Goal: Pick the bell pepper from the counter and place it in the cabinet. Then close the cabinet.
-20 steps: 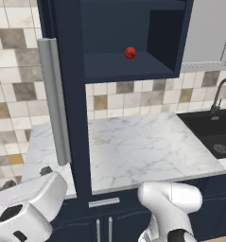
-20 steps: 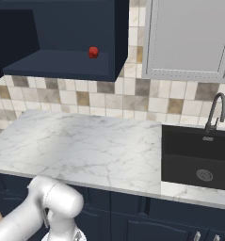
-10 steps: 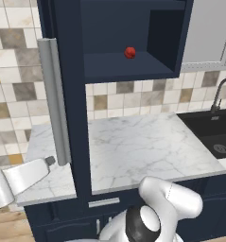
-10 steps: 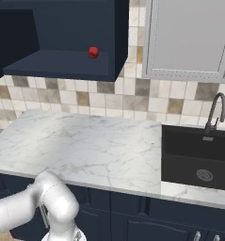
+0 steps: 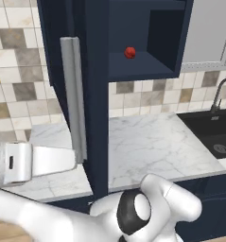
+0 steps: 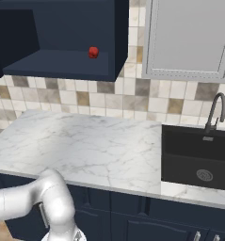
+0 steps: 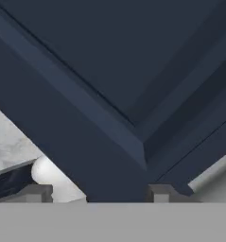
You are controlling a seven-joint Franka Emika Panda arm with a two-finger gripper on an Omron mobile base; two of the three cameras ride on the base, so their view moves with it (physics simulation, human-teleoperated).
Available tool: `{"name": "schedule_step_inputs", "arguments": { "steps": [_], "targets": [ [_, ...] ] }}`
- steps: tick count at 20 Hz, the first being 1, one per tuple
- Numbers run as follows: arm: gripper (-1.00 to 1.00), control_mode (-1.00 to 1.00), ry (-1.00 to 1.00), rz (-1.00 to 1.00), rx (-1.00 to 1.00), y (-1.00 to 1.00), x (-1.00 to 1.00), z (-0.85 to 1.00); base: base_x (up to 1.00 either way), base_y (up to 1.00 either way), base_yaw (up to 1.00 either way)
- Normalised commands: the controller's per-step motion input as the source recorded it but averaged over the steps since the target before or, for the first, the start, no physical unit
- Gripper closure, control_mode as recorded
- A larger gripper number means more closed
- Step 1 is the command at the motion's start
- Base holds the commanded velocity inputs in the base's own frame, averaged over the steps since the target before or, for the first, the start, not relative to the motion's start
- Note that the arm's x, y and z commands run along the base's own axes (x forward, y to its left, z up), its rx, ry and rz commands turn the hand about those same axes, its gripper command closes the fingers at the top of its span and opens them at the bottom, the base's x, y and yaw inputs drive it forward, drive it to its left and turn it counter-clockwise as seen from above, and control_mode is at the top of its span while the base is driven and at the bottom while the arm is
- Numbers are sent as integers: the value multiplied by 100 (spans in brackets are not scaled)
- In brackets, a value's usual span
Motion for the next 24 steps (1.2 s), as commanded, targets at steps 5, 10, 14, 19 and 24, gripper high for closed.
{"name": "schedule_step_inputs", "arguments": {
  "steps": [5,10,14,19,24],
  "targets": [
    [-100,-100,-26,-9,1,-100,-79,12,0,0,0],
    [-100,-100,-36,-4,0,-100,-67,1,0,0,0],
    [-100,-100,-40,-3,0,-100,-56,1,0,0,0],
    [-100,-100,-25,-4,1,-100,-24,26,0,0,0],
    [-100,-100,-7,4,5,-100,25,10,0,0,0]
  ]
}}
